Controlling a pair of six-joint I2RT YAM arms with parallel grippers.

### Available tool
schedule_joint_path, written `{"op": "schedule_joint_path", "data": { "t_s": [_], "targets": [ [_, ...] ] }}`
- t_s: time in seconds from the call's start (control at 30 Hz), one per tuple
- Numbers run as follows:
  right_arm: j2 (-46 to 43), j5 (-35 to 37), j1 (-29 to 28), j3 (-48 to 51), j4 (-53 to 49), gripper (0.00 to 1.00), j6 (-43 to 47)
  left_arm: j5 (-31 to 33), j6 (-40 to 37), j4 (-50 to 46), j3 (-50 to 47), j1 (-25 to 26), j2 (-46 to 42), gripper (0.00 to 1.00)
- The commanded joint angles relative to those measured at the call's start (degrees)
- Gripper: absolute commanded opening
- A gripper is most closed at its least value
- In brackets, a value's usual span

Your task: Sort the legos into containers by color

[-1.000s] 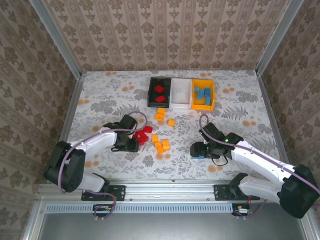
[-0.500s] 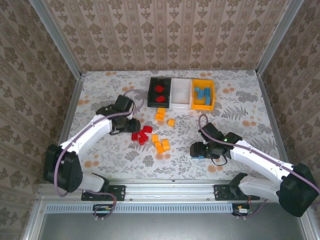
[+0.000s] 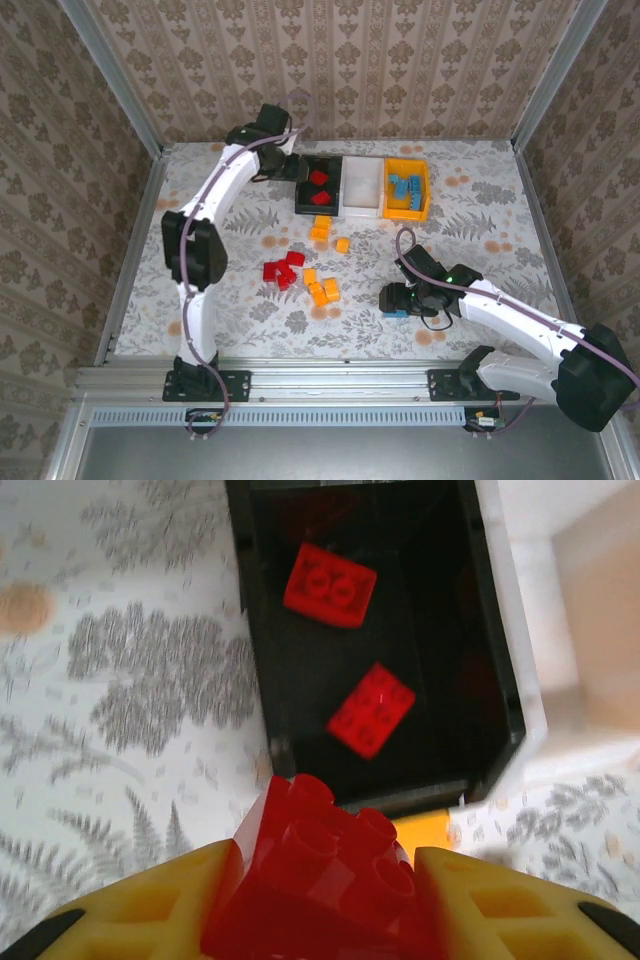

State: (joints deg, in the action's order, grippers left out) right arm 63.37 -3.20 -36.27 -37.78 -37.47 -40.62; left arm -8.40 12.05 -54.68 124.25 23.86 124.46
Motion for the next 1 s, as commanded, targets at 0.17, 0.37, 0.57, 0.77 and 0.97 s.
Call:
{"op": "schedule_joint_path", "data": {
  "t_s": [0.17, 0.37, 0.57, 0.77, 0.97],
  "targets": [
    [-1.05, 1.38, -0.38, 1.52, -0.74, 0.72, -1.26, -1.91, -2.16, -12.00, 23.67, -0.21, 14.75, 0.45],
    [-0.84, 1.26, -0.38, 2.08, -0.15, 0.72, -1.04, -4.95, -0.21, -8.85, 23.94, -0.09, 16.42, 0.47],
    [0.82, 0.80, -0.39, 1.32, 0.70, 0.72, -0.51, -6.14, 0.52, -7.63, 23.98, 0.03, 16.18, 0.63],
    [1.40, 1.03, -0.47, 0.80, 0.58, 0.72, -0.34, -5.38, -0.44, -9.12, 23.42, -0.08, 15.57, 0.68],
    [1.01, 3.11, -0.39, -0.35, -2.15, 0.78, -0.57, -5.84, -0.50, -6.77, 17.93, 0.02, 11.37, 0.68]
  ]
}}
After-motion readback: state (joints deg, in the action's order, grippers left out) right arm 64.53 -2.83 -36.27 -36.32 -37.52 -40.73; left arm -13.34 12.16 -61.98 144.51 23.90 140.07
